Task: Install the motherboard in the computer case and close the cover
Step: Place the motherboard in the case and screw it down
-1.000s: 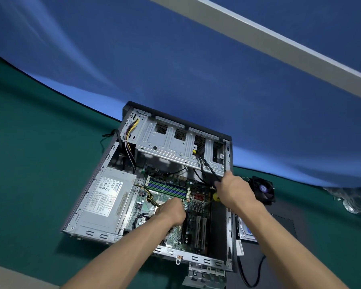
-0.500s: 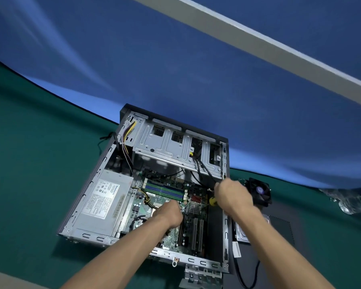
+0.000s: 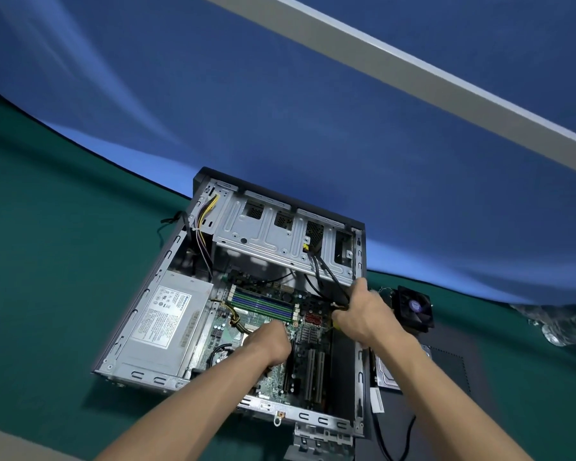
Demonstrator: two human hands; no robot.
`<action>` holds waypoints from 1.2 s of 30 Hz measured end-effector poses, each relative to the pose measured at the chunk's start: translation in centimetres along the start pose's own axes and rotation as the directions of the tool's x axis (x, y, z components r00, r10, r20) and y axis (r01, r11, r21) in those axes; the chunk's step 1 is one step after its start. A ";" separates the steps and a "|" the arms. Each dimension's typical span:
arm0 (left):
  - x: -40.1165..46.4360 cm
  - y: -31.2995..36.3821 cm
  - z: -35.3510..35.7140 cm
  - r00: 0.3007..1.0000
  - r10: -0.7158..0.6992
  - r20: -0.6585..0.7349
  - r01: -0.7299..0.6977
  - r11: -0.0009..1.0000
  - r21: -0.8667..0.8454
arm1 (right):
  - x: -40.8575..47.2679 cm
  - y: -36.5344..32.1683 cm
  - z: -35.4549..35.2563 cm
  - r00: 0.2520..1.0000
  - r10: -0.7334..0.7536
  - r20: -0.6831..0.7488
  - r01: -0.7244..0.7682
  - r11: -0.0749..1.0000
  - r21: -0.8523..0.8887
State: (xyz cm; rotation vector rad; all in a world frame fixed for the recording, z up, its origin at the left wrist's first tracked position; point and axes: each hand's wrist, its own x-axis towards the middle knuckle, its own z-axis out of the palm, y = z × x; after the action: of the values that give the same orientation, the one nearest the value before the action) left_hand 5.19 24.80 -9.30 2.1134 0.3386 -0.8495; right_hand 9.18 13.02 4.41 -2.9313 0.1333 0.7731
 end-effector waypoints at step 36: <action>-0.1 -0.1 0.0 0.999 -0.011 0.035 0.012 0.999 -0.042 | -0.3 -0.6 1.0 0.986 0.015 -0.164 -0.032 0.994 -0.102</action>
State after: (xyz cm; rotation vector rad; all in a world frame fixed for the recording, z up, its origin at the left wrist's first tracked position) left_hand 5.05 24.90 -9.28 2.0568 0.3479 -0.8775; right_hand 8.45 13.80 3.72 -3.0958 0.1451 0.5582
